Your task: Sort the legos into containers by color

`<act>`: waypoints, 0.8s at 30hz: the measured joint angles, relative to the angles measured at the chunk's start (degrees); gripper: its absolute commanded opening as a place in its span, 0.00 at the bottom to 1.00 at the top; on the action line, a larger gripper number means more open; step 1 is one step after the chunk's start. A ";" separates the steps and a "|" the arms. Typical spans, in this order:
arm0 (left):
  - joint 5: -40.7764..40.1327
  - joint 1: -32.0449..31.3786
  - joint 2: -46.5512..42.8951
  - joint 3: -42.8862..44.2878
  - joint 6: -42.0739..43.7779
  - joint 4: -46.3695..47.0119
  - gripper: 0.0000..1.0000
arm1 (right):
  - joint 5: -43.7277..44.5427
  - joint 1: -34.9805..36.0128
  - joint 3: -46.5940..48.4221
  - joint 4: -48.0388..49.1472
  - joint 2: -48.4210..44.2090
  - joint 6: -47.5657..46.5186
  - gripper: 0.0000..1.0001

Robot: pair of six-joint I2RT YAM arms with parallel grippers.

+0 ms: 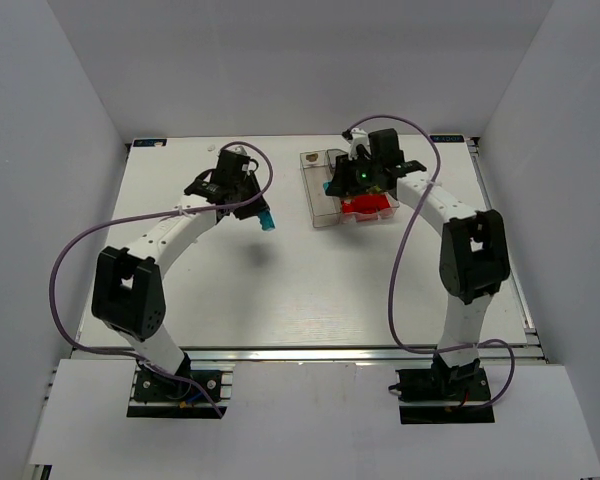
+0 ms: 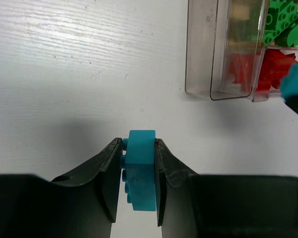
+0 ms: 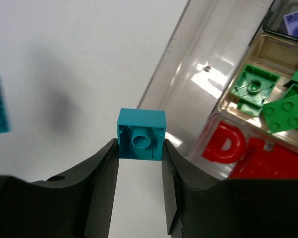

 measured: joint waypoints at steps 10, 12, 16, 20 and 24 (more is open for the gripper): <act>2.67 -0.81 -6.60 -4.44 -0.50 3.87 0.00 | 7.30 0.66 7.69 -0.68 11.19 -9.49 0.26; 3.91 -1.01 -7.43 -4.83 -0.48 5.55 0.00 | 7.63 0.76 8.13 -0.72 11.21 -10.25 0.38; 6.91 -1.14 -7.39 -4.92 -0.44 9.75 0.00 | 8.02 0.92 8.94 -0.98 11.45 -11.30 0.46; 9.90 -1.44 -5.05 -4.11 -0.42 13.97 0.00 | 7.76 0.98 8.98 -1.03 11.45 -11.45 0.47; 12.48 -1.60 -0.13 -1.79 -0.44 16.70 0.00 | 7.02 1.38 9.14 -1.07 11.45 -11.47 0.55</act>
